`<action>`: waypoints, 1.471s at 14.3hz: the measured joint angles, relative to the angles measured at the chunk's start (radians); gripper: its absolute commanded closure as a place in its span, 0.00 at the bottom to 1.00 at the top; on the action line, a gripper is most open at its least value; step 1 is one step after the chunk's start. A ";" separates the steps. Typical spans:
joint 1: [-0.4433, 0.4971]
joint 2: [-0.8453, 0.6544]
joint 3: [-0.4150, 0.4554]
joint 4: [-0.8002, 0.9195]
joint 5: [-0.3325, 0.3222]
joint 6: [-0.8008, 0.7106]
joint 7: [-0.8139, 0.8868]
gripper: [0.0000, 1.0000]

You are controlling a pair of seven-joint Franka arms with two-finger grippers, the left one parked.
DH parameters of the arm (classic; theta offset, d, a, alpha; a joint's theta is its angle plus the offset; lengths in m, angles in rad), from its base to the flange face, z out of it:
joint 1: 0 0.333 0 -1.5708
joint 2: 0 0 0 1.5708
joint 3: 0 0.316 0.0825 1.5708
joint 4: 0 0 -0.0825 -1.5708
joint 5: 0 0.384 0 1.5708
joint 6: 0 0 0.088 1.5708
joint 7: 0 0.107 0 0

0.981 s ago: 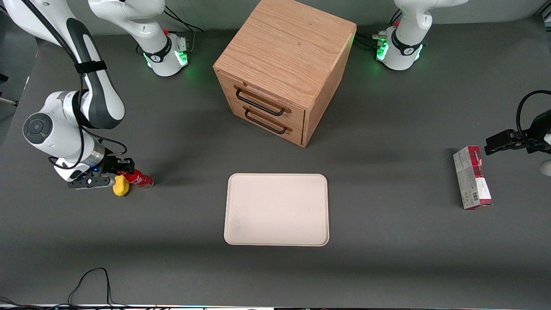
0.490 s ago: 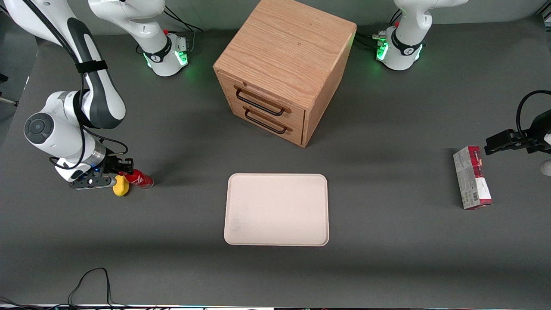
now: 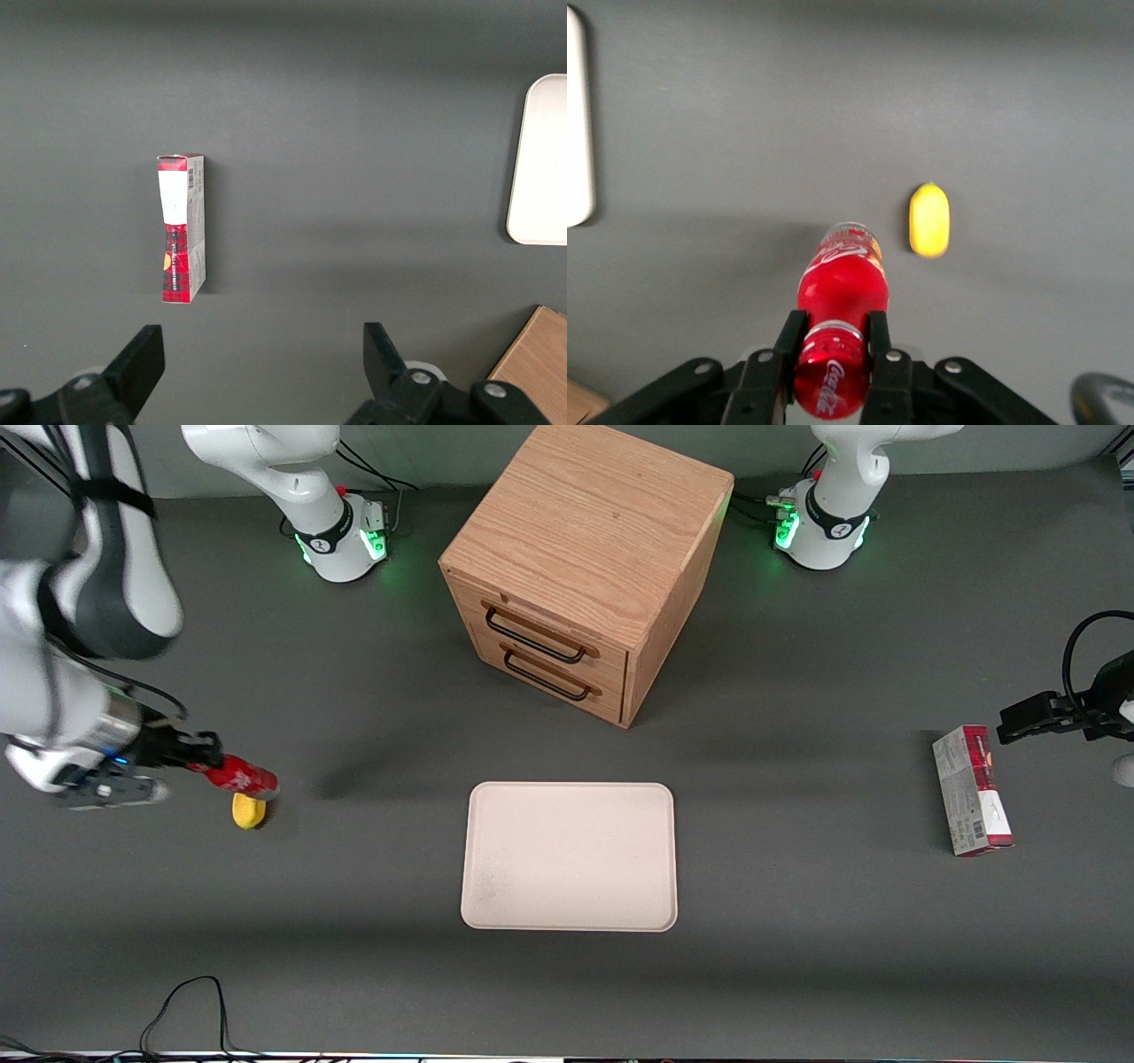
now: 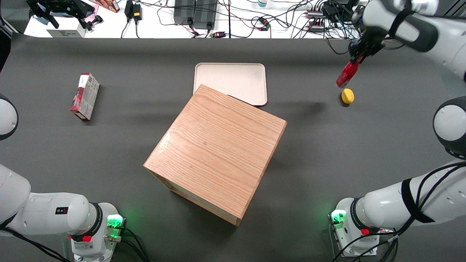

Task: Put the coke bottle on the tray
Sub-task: 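Lift the bottle and carry it over the white tray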

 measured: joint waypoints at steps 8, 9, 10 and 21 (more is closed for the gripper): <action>0.013 0.000 0.022 0.326 0.001 -0.292 0.000 1.00; 0.032 0.028 0.043 0.363 0.001 -0.289 0.000 1.00; 0.055 0.068 0.066 0.418 0.001 -0.288 0.000 1.00; 0.430 0.465 0.121 0.834 -0.066 -0.248 0.143 1.00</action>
